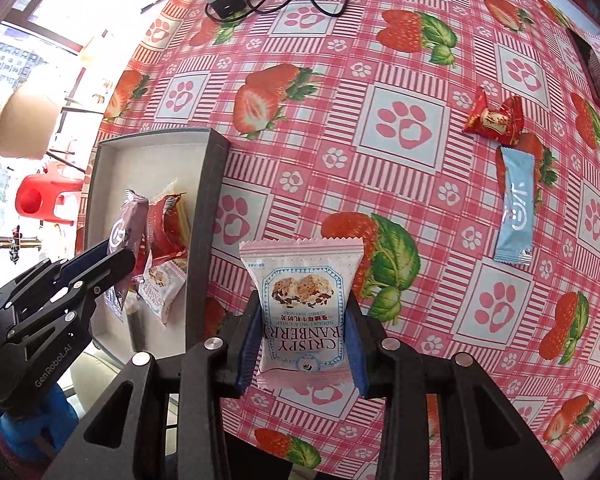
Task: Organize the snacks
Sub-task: 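Carry the pink bar with the left tool while the right carries the cranberry pack toward the tray, then lower both snacks into the white tray and open both tools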
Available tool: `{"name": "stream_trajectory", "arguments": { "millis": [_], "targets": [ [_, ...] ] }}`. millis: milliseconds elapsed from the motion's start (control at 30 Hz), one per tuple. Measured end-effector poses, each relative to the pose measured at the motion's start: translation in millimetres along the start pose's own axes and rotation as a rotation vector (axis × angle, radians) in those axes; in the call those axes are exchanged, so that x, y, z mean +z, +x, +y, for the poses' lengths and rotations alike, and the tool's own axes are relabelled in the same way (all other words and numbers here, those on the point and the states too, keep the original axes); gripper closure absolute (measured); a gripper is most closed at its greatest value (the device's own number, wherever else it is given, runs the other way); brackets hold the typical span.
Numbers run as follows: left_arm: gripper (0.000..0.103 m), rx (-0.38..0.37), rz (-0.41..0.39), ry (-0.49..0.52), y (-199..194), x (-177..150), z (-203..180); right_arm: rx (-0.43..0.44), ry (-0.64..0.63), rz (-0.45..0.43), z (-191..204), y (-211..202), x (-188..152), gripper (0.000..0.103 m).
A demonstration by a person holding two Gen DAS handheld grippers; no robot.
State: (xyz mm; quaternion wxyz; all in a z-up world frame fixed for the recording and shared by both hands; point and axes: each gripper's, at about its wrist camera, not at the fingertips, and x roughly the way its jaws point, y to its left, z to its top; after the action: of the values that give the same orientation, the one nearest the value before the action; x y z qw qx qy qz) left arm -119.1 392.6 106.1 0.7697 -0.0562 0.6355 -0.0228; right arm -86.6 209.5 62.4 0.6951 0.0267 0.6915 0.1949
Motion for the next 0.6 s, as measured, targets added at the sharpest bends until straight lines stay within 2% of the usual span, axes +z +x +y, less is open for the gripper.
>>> {"name": "stream_trajectory", "arguments": {
  "millis": [300,600],
  "targets": [
    [0.078,0.051,0.026,-0.083,6,-9,43,0.036,-0.114,0.027,60,10,20,0.064],
    [0.078,0.073,0.055,-0.131,13,-18,63,0.064,-0.162,0.054,100,22,32,0.064]
  ]
}}
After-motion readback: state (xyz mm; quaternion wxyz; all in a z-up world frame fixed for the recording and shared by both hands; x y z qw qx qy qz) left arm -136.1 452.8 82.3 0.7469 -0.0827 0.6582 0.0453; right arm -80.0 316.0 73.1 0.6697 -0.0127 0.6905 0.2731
